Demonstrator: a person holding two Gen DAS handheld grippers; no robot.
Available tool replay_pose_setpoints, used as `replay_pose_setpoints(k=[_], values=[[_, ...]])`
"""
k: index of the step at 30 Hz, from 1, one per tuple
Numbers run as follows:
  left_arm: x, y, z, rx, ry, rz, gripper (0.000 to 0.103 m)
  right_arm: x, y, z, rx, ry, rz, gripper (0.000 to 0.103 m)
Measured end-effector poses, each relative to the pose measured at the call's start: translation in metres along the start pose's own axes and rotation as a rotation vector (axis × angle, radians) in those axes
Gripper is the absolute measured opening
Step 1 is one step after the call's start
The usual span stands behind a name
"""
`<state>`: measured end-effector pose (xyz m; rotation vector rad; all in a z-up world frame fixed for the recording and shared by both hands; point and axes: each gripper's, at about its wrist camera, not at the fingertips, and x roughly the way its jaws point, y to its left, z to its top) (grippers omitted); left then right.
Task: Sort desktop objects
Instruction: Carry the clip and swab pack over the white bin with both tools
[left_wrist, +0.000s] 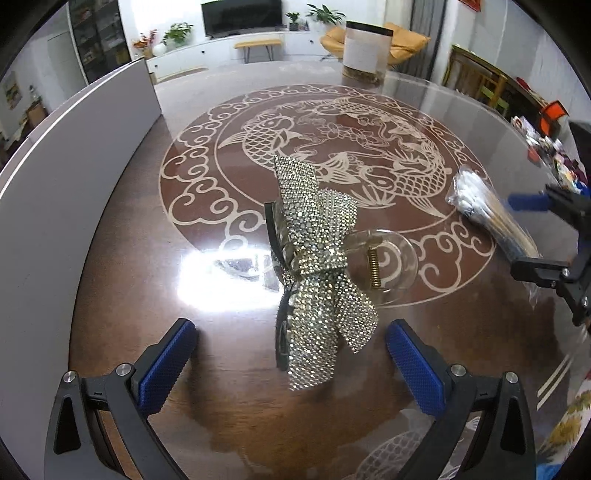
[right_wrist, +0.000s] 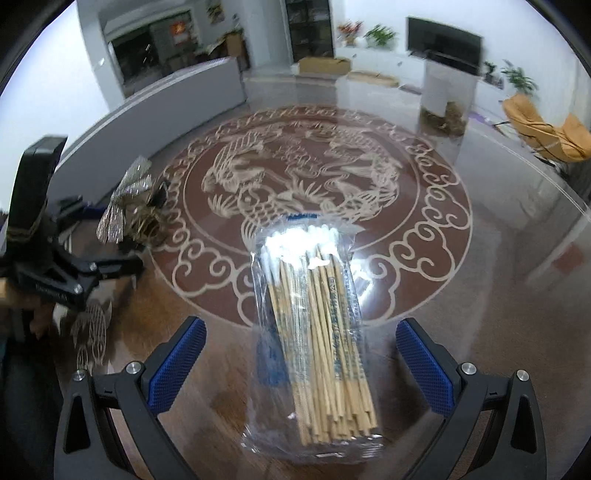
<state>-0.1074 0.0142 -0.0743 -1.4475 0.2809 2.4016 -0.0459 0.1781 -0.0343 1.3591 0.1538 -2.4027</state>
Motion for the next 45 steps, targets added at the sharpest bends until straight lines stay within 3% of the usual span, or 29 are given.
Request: replay_pose_setpoints(k=[9, 11, 12, 13, 15, 21, 28, 33, 38, 45], values=[[0.01, -0.004, 0.019, 0.033, 0.021, 0.004, 0.103, 0.031, 0.014, 0.033, -0.104, 0.18, 0.023, 0.103], [0.007, -0.005, 0.02, 0.041, -0.014, -0.025, 0.08, 0.033, 0.015, 0.034, -0.115, 0.183, 0.021, 0.095], [0.005, -0.005, 0.021, 0.042, -0.031, -0.024, 0.06, 0.031, 0.017, 0.036, -0.131, 0.18, 0.004, 0.081], [0.004, -0.005, 0.023, 0.041, -0.034, -0.019, 0.05, 0.031, 0.02, 0.037, -0.148, 0.179, -0.012, 0.064], [-0.001, -0.003, 0.026, 0.019, -0.038, -0.051, 0.05, 0.027, 0.02, 0.041, -0.145, 0.185, -0.017, 0.04], [-0.045, 0.003, 0.024, -0.059, -0.136, -0.054, 0.049, 0.0, 0.023, 0.048, -0.105, 0.154, 0.005, 0.037], [-0.105, 0.029, 0.021, -0.128, -0.194, -0.034, 0.049, -0.031, 0.033, 0.068, -0.122, 0.113, 0.016, 0.037], [-0.162, 0.086, 0.026, -0.198, -0.232, 0.014, 0.049, -0.058, 0.06, 0.123, -0.164, 0.049, 0.061, 0.037], [-0.206, 0.186, 0.026, -0.368, -0.244, 0.12, 0.049, -0.076, 0.126, 0.213, -0.28, -0.049, 0.109, 0.037], [-0.196, 0.287, -0.005, -0.592, -0.17, 0.206, 0.049, -0.049, 0.246, 0.33, -0.366, -0.153, 0.257, 0.037]])
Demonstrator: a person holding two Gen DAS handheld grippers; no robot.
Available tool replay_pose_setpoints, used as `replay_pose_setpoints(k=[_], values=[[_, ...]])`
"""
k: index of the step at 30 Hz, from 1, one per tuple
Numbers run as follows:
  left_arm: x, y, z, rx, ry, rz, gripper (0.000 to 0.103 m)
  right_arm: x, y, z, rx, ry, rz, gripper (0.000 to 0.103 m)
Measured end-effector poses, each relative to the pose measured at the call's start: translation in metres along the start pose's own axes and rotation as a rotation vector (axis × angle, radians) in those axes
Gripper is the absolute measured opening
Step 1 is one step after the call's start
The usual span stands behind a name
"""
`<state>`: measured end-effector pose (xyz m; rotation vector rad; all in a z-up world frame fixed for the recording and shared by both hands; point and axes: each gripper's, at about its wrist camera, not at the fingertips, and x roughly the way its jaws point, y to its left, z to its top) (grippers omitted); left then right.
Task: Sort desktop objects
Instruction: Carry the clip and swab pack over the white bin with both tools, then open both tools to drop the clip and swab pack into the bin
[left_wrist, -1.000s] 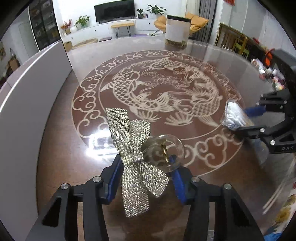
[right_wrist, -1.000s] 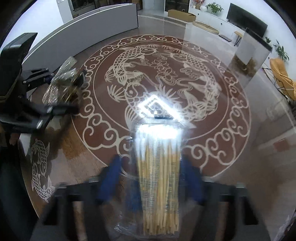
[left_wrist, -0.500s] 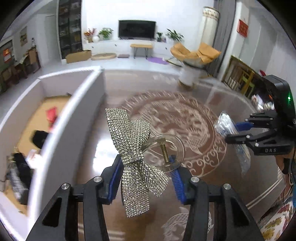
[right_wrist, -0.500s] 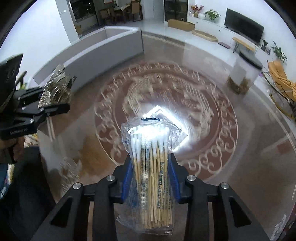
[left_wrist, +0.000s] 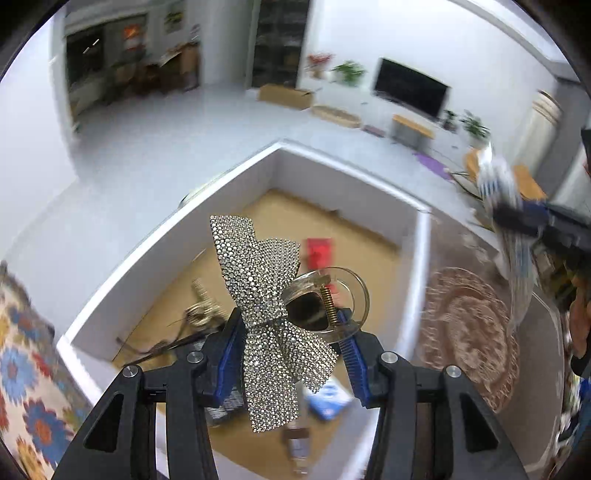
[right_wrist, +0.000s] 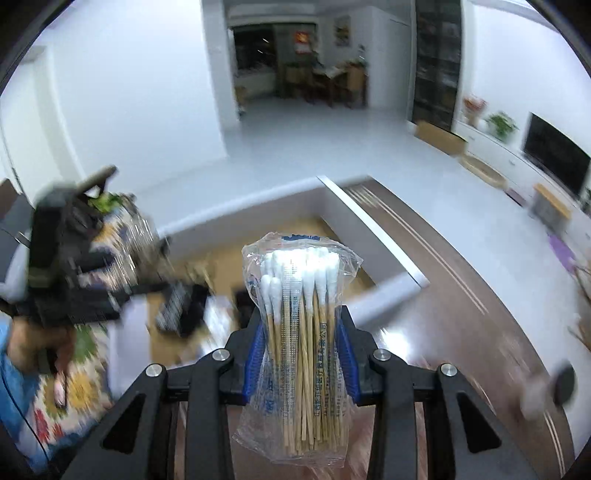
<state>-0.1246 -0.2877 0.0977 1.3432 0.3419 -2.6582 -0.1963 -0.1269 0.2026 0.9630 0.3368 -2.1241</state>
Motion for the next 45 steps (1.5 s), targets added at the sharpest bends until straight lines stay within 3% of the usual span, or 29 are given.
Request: replay_pose_setpoints(k=[4, 7, 11, 17, 18, 19, 21, 31, 45], values=[[0.032, 0.029, -0.011, -0.054, 0.065, 0.028, 0.049, 0.064, 0.032, 0.043, -0.017, -0.006, 0.09, 0.037], [0.054, 0.043, -0.02, -0.084, 0.112, 0.049, 0.049, 0.128, 0.051, 0.053, -0.015, 0.078, 0.129, 0.037], [0.074, 0.05, -0.031, -0.106, 0.162, 0.066, 0.049, 0.191, 0.06, 0.038, -0.032, 0.192, 0.104, 0.037], [0.092, 0.042, -0.042, -0.107, 0.207, 0.091, 0.051, 0.227, 0.053, 0.004, -0.011, 0.269, 0.108, 0.04], [0.093, 0.04, -0.043, -0.106, 0.209, 0.11, 0.054, 0.23, 0.053, 0.002, -0.008, 0.277, 0.105, 0.051], [0.092, 0.038, -0.043, -0.101, 0.204, 0.132, 0.068, 0.232, 0.052, -0.001, -0.005, 0.282, 0.104, 0.072], [0.084, 0.034, -0.041, -0.093, 0.168, 0.182, 0.085, 0.227, 0.046, -0.004, 0.0, 0.262, 0.1, 0.088], [0.031, 0.007, -0.041, -0.105, -0.032, 0.246, 0.096, 0.156, 0.028, -0.001, -0.035, 0.182, 0.006, 0.098], [-0.023, -0.001, -0.046, -0.158, -0.088, 0.286, 0.098, 0.13, 0.036, -0.009, -0.074, 0.175, 0.011, 0.098]])
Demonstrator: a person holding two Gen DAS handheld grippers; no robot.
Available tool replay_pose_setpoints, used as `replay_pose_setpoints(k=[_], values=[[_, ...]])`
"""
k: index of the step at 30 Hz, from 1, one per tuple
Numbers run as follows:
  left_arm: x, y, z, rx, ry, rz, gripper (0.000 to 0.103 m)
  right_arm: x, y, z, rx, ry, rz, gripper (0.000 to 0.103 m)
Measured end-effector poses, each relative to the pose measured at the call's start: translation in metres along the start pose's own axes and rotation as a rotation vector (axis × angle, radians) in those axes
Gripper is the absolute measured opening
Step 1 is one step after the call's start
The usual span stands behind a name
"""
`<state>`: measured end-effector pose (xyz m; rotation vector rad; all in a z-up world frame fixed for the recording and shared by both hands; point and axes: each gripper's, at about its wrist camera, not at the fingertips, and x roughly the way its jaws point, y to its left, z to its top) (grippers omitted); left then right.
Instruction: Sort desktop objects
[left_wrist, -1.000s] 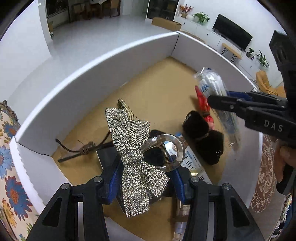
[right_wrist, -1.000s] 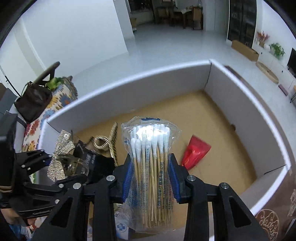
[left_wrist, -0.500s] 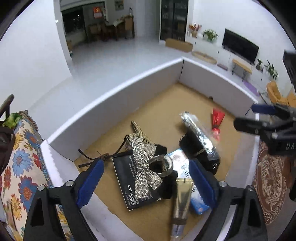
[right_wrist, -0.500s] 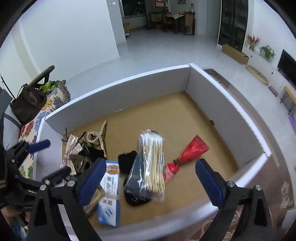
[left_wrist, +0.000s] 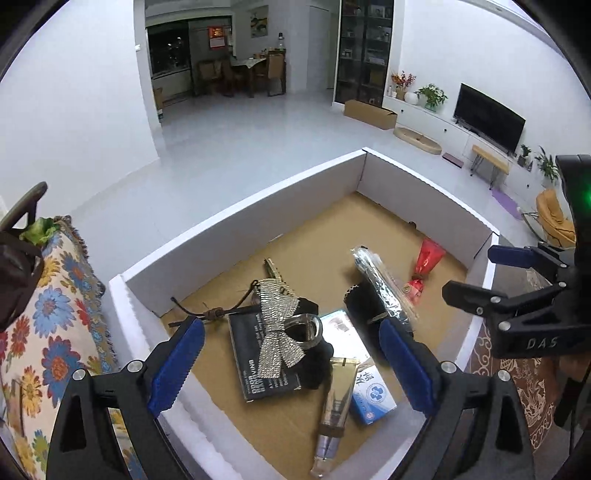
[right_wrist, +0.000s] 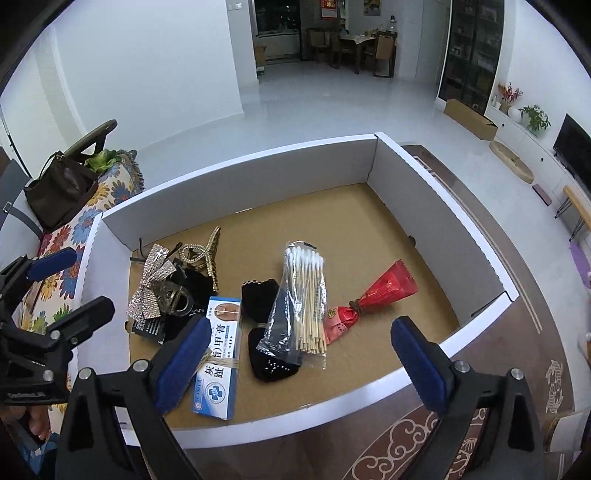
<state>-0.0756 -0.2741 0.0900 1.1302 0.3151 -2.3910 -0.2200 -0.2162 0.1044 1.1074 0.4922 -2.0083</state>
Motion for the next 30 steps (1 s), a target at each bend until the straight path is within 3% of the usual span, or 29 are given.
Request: replay_pose_setpoints(k=[7, 11, 21, 25, 30], values=[[-0.022, -0.012, 0.002, 0.012, -0.037, 0.112, 0.102, 0.003, 0.01, 0.0, -0.036, 0.009, 0.007, 0.098], [-0.027, -0.011, 0.002, -0.025, -0.022, 0.084, 0.102, 0.008, 0.014, -0.002, -0.055, 0.024, 0.006, 0.098], [-0.02, 0.001, 0.009, -0.128, 0.043, 0.095, 0.102, 0.018, 0.02, -0.005, -0.106, 0.046, -0.016, 0.098], [-0.015, 0.005, 0.009, -0.176, 0.061, 0.055, 0.103, 0.022, 0.02, -0.002, -0.119, 0.048, -0.021, 0.098], [-0.014, -0.002, 0.009, -0.165, 0.042, 0.065, 0.103, 0.024, 0.02, 0.007, -0.128, 0.034, -0.015, 0.098]])
